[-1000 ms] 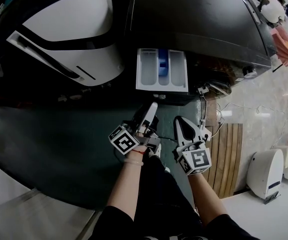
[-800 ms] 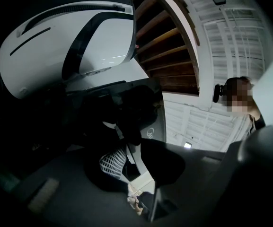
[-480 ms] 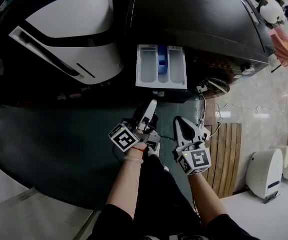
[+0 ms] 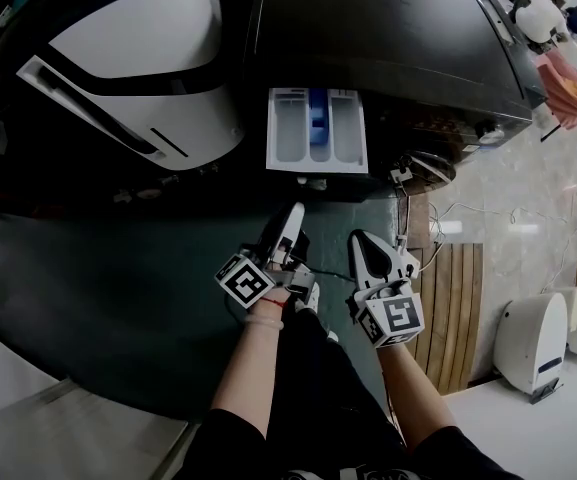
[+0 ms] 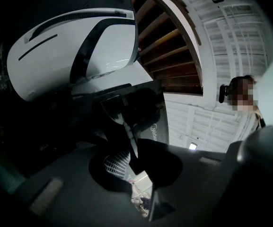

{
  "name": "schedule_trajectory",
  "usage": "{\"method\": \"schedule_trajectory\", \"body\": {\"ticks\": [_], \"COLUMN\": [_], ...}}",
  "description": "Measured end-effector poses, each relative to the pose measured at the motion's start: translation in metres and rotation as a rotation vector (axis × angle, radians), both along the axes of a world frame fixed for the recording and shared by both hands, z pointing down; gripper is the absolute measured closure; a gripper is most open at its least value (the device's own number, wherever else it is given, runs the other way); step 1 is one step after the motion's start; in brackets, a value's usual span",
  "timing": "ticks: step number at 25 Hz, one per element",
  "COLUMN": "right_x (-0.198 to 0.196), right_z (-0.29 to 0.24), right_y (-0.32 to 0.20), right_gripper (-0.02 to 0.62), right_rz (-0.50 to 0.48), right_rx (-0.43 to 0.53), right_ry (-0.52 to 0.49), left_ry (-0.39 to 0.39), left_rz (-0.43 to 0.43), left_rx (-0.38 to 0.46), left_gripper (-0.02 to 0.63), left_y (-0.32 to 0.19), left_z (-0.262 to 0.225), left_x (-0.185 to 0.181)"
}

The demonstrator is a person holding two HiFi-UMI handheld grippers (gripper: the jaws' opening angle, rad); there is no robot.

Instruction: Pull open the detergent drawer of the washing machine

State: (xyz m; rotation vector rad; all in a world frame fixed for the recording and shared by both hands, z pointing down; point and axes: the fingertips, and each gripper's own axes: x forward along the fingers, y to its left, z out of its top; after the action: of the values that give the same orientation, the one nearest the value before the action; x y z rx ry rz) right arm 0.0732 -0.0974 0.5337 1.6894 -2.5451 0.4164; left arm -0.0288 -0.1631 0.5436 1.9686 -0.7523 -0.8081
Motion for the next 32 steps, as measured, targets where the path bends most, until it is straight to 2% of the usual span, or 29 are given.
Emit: {"method": "schedule_trajectory", "body": {"ticks": [6,10,17,24,27,32], "right_x": [-0.001,-0.003,-0.007,0.0,0.001,-0.001], "right_z": [-0.008,-0.02,-0.051,-0.086,-0.101,-0.118], "right_y": [0.004,0.008,0.018,0.032,0.04,0.053], "right_gripper": [0.575,0.577,0.578,0.58,0.581,0.583], "right_rz": [-0.01,-0.021,-0.067,-0.081,-0.09,-0.109], "right_rx": [0.01,0.018,0.052,0.073,0.084,0.084], "right_ry": [-0.002,-0.001,0.005,0.028,0.029,0.031], "left_ry": [-0.121,-0.215,-0.506,-0.731,-0.785,-0.807], "left_rz": [-0.001,0.009,-0.054,-0.105,-0.123,-0.153], "left_rx": [-0.003,0.042,0.087,0.17,0.199,0.198], "left_gripper": [0.591,0.597,0.598,0.598,0.598,0.598], "left_y": [0.009,0.017,0.029,0.048,0.059,0.078], "left_z": [0.002,-0.015,-0.042,-0.08,-0.099,-0.119], "left_x": [-0.005,-0.005,-0.023,-0.047,-0.053,-0.064]}}
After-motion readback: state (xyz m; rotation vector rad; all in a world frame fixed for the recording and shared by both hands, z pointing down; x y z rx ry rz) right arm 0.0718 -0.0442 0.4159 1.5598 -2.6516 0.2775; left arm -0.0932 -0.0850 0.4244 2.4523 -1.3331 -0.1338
